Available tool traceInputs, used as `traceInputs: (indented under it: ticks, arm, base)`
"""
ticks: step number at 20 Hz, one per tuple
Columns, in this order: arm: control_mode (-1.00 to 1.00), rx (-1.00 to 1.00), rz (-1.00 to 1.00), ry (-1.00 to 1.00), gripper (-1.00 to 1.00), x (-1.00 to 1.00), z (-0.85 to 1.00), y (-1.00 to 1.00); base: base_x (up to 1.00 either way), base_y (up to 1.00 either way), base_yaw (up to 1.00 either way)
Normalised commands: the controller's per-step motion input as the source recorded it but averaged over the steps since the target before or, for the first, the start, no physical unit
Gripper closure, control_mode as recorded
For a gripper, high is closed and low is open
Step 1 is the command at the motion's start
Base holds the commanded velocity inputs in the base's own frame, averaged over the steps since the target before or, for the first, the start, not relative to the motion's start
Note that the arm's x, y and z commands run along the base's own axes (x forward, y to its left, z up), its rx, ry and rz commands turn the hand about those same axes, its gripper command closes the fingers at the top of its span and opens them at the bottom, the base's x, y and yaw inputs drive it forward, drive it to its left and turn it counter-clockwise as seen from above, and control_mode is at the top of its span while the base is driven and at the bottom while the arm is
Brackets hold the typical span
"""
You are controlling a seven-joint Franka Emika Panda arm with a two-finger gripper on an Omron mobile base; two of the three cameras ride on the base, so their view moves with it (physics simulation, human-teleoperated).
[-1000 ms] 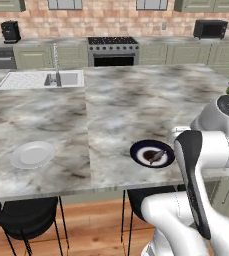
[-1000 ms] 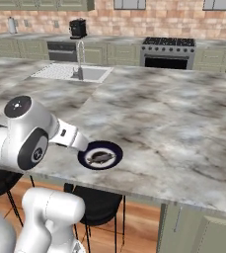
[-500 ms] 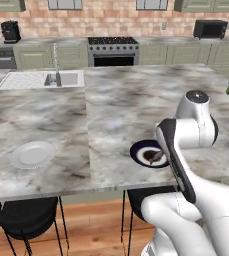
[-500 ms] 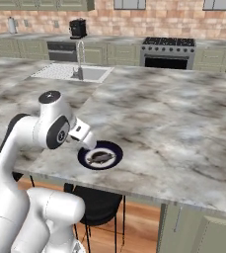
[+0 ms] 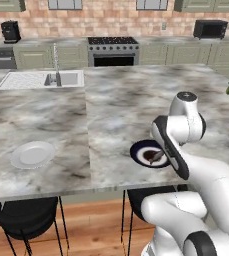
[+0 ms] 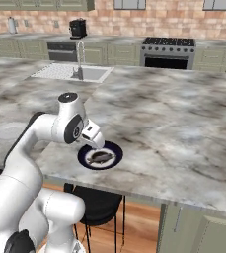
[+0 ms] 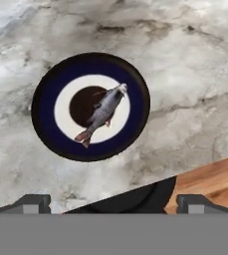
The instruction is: Transport the fish and mushroom to the fridge. Place the fish on the rack containing meat and place the mushroom on the rack containing the vegetable, ensuring meats and vegetables are on different racks.
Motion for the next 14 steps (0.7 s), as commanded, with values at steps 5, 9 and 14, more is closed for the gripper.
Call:
traceInputs:
  ticks: [5, 9, 14]
  arm:
    - [-1.00, 0.01, 0.00, 0.00, -1.00, 0.28, -0.38, -0.15]
    - [-1.00, 0.01, -0.01, 0.00, -1.00, 0.13, -0.39, -0.09]
    - [-1.00, 0.02, -0.05, 0.03, -1.00, 0.13, -0.41, 0.00]
  base:
    - [0.00, 0.00, 0.00]
    - [0.00, 0.00, 0.00]
    - [0.00, 0.00, 0.00]
